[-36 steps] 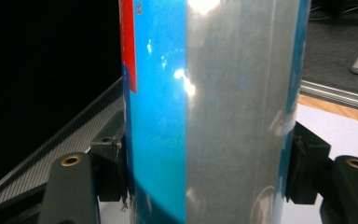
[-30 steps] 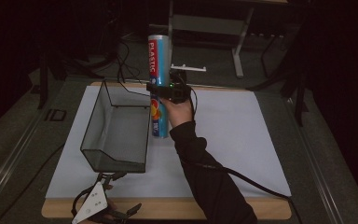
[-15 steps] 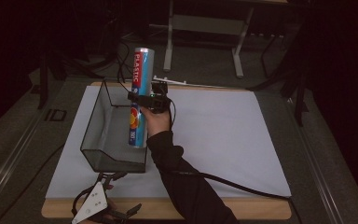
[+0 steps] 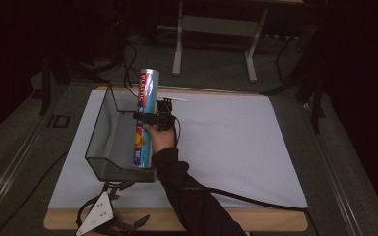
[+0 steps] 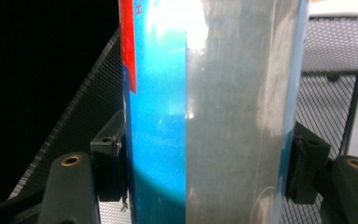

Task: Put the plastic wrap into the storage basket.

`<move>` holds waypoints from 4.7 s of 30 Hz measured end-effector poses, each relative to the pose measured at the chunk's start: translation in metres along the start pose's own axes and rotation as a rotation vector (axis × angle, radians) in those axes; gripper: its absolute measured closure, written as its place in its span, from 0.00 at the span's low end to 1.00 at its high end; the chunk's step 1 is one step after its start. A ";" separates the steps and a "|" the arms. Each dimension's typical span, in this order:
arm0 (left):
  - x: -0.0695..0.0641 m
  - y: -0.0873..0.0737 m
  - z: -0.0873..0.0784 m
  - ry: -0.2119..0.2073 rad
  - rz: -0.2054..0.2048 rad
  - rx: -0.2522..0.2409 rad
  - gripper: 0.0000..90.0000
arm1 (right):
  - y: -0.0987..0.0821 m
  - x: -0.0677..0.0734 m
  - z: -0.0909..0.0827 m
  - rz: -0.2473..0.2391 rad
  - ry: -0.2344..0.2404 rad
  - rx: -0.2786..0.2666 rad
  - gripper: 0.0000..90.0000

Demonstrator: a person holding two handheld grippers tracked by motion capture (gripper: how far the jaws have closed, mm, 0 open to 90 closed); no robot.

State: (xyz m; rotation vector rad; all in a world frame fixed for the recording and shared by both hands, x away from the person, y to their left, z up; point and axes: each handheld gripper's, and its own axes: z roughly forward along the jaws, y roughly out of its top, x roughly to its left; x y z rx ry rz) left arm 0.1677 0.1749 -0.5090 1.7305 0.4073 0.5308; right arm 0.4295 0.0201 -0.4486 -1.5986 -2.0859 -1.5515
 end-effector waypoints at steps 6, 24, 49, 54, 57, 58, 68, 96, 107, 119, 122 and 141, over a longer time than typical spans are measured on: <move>0.000 0.000 -0.001 0.000 -0.002 -0.001 0.00 | -0.013 -0.001 0.010 -0.048 -0.063 0.044 0.35; -0.001 0.000 0.000 -0.007 0.006 0.008 0.00 | -0.020 0.004 0.023 -0.056 -0.153 0.063 0.34; -0.001 0.000 0.001 -0.008 0.009 0.017 0.00 | -0.004 0.013 0.020 -0.318 -0.291 0.151 0.14; -0.001 -0.001 0.001 -0.006 0.007 0.021 0.00 | -0.001 0.013 0.016 -0.401 -0.333 0.182 0.13; -0.001 -0.001 0.001 -0.006 0.009 0.023 0.00 | 0.002 0.010 0.006 -0.458 -0.336 0.174 0.15; -0.001 -0.001 0.002 -0.005 0.008 0.026 0.00 | 0.003 0.009 0.003 -0.477 -0.343 0.169 0.15; -0.001 -0.001 0.004 -0.006 0.006 0.032 0.00 | 0.022 -0.012 -0.042 -0.610 -0.395 0.110 0.16; -0.001 -0.002 0.006 -0.006 0.002 0.037 0.00 | 0.007 -0.079 -0.169 -0.688 -0.376 0.047 0.16; -0.002 -0.002 0.007 -0.007 0.004 0.041 0.00 | -0.027 -0.095 -0.204 -0.687 -0.345 0.036 0.16; -0.003 -0.002 0.008 -0.009 0.005 0.043 0.00 | -0.062 -0.117 -0.229 -0.655 -0.336 0.049 0.16; -0.003 -0.002 0.008 -0.009 0.007 0.046 0.00 | -0.069 -0.122 -0.233 -0.647 -0.338 0.052 0.16; -0.003 -0.003 0.007 -0.011 0.005 0.049 0.00 | -0.096 -0.143 -0.232 -0.633 -0.329 0.059 0.16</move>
